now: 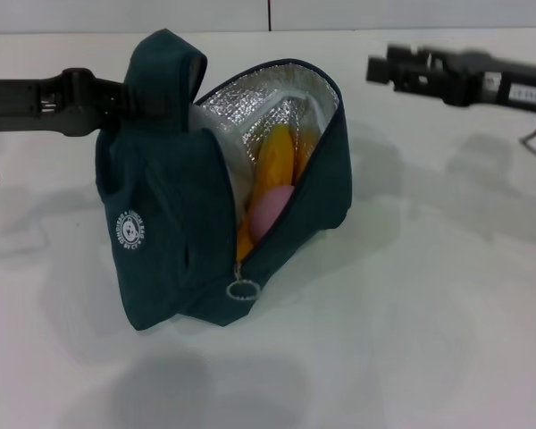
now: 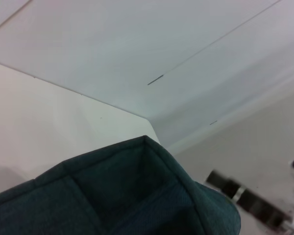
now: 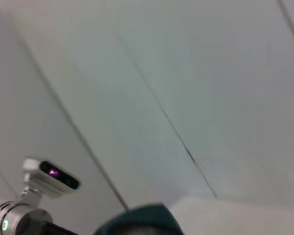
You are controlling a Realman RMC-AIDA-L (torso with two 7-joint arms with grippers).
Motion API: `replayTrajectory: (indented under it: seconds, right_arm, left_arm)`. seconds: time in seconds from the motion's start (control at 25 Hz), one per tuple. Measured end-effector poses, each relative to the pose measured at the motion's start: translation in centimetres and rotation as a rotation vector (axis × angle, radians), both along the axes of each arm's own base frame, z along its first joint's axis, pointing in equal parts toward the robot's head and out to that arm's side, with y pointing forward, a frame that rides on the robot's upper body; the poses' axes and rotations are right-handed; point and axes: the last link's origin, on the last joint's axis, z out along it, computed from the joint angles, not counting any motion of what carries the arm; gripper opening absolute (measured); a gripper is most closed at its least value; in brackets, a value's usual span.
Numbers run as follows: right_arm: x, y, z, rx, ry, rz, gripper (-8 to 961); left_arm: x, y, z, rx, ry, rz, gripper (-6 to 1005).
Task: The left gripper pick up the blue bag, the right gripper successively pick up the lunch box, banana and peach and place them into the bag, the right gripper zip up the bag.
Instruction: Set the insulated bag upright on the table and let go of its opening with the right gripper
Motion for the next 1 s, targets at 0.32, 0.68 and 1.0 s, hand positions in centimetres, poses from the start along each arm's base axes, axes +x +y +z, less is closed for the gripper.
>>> replayTrajectory:
  seconds: [0.32,0.68,1.0]
  right_arm:
    - [3.2,-0.7,-3.6,-0.220,0.089,-0.266,672]
    - [2.7,0.0,-6.2,-0.268,0.066,-0.323,669]
    - [2.3,0.2,-6.9,-0.236,-0.001,-0.265,640]
  left_arm:
    - [0.2,0.1,-0.1,-0.002,-0.004,-0.004,48]
    - [0.3,0.1,-0.3,-0.007,-0.005,-0.008,48]
    - [0.3,0.0,-0.4,-0.008,-0.007,-0.006,48]
